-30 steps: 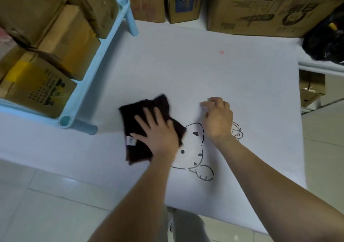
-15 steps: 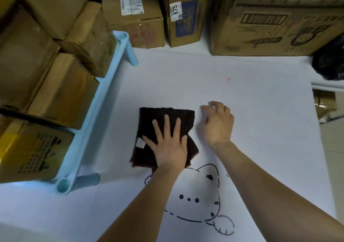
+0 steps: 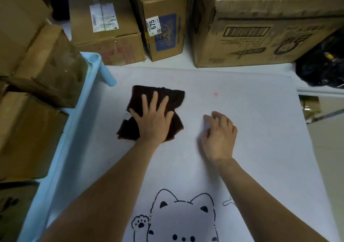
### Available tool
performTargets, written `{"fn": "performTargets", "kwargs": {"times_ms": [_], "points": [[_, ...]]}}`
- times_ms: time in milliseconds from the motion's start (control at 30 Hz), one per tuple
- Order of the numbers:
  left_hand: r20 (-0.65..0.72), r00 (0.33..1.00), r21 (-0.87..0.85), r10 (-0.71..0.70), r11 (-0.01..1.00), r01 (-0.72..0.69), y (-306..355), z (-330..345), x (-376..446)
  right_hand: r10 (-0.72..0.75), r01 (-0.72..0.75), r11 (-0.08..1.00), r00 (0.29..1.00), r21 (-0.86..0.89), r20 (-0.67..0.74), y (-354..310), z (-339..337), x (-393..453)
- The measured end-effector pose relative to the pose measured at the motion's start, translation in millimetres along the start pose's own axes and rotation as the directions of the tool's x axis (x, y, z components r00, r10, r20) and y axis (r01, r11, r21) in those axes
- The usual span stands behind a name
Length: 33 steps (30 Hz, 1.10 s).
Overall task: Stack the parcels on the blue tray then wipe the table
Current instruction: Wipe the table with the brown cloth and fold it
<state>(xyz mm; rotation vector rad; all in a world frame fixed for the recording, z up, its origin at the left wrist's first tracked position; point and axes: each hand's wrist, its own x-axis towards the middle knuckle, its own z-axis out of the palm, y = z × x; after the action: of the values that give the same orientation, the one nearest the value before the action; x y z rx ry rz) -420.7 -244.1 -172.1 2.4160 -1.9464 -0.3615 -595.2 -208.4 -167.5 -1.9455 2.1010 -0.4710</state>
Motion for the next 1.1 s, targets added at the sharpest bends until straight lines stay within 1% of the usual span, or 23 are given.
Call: {"fn": "performTargets", "kwargs": {"times_ms": [100,167,200,233,267,333,367,400,433,500,533,567,633,700,733,767,800,900,933,967,1000,1033,1100], "points": [[-0.012,0.909,-0.163,-0.416,0.898,0.408,-17,-13,50,-0.011,0.012,1.0,0.999,0.027,-0.044,3,-2,7],[-0.009,0.883,-0.163,-0.469,0.872,0.462,17,-12,55,0.003,0.001,0.999,0.997,0.041,-0.082,12,-3,9],[-0.008,0.928,-0.144,-0.373,0.918,0.369,39,-10,49,0.021,-0.016,0.999,0.995,0.05,-0.096,15,-3,9],[0.002,0.984,-0.12,-0.178,0.977,0.177,66,-3,37,0.058,-0.053,0.997,0.993,0.057,-0.099,22,-4,9],[0.018,0.998,-0.073,0.068,0.995,-0.067,87,4,23,0.088,-0.082,0.995,0.99,0.058,-0.107,28,-6,8],[0.106,0.904,0.008,0.415,0.908,-0.418,100,15,8,0.129,-0.121,0.99,0.985,0.075,-0.118,33,-9,6],[0.105,0.893,0.024,0.439,0.896,-0.443,92,13,19,0.143,-0.132,0.987,0.983,0.093,-0.118,34,-11,5],[0.071,0.934,0.016,0.349,0.936,-0.351,84,8,35,0.158,-0.142,0.983,0.979,0.12,-0.128,35,-14,7],[0.04,0.985,-0.019,0.17,0.985,-0.17,74,2,50,0.168,-0.148,0.979,0.976,0.144,-0.138,35,-16,9],[0.03,0.973,-0.12,-0.231,0.965,0.233,72,-7,73,0.171,-0.14,0.976,0.968,0.169,-0.185,41,-20,10],[0.036,0.948,-0.135,-0.316,0.938,0.318,88,-5,73,0.176,-0.14,0.975,0.961,0.173,-0.214,49,-22,9],[0.022,0.954,-0.129,-0.299,0.945,0.299,109,-4,66,0.176,-0.137,0.975,0.957,0.176,-0.231,53,-23,9],[0.031,0.999,-0.115,0.012,0.993,-0.009,159,12,30,0.193,-0.155,0.974,0.949,0.164,-0.25,67,-25,5],[0.096,0.901,-0.077,0.422,0.906,-0.416,183,29,-6,0.223,-0.196,0.972,0.945,0.132,-0.238,77,-27,0],[0.125,0.841,-0.063,0.527,0.85,-0.523,185,32,-6,0.235,-0.212,0.97,0.943,0.122,-0.237,81,-28,-2],[0.124,0.829,-0.05,0.546,0.837,-0.544,180,31,7,0.236,-0.215,0.97,0.942,0.111,-0.238,83,-29,-4],[0.108,0.864,-0.036,0.492,0.87,-0.492,181,26,23,0.24,-0.221,0.97,0.939,0.101,-0.247,87,-30,-7],[0.085,0.988,-0.048,0.127,0.991,-0.123,195,17,59,0.234,-0.216,0.972,0.933,0.093,-0.274,96,-34,-18],[0.081,0.994,-0.044,0.079,0.996,-0.076,207,15,60,0.233,-0.213,0.972,0.928,0.1,-0.291,100,-37,-20],[0.086,0.987,-0.043,0.137,0.99,-0.134,229,19,51,0.248,-0.231,0.969,0.922,0.093,-0.296,111,-43,-26],[0.104,0.957,-0.048,0.271,0.962,-0.268,249,25,38,0.269,-0.256,0.963,0.915,0.082,-0.301,123,-47,-32],[0.131,0.884,-0.063,0.448,0.894,-0.444,263,31,22,0.289,-0.28,0.957,0.911,0.072,-0.296,131,-50,-35],[0.244,0.629,-0.094,0.738,0.663,-0.742,282,44,-21,0.354,-0.353,0.934,0.895,0.053,-0.272,149,-56,-45]]}}
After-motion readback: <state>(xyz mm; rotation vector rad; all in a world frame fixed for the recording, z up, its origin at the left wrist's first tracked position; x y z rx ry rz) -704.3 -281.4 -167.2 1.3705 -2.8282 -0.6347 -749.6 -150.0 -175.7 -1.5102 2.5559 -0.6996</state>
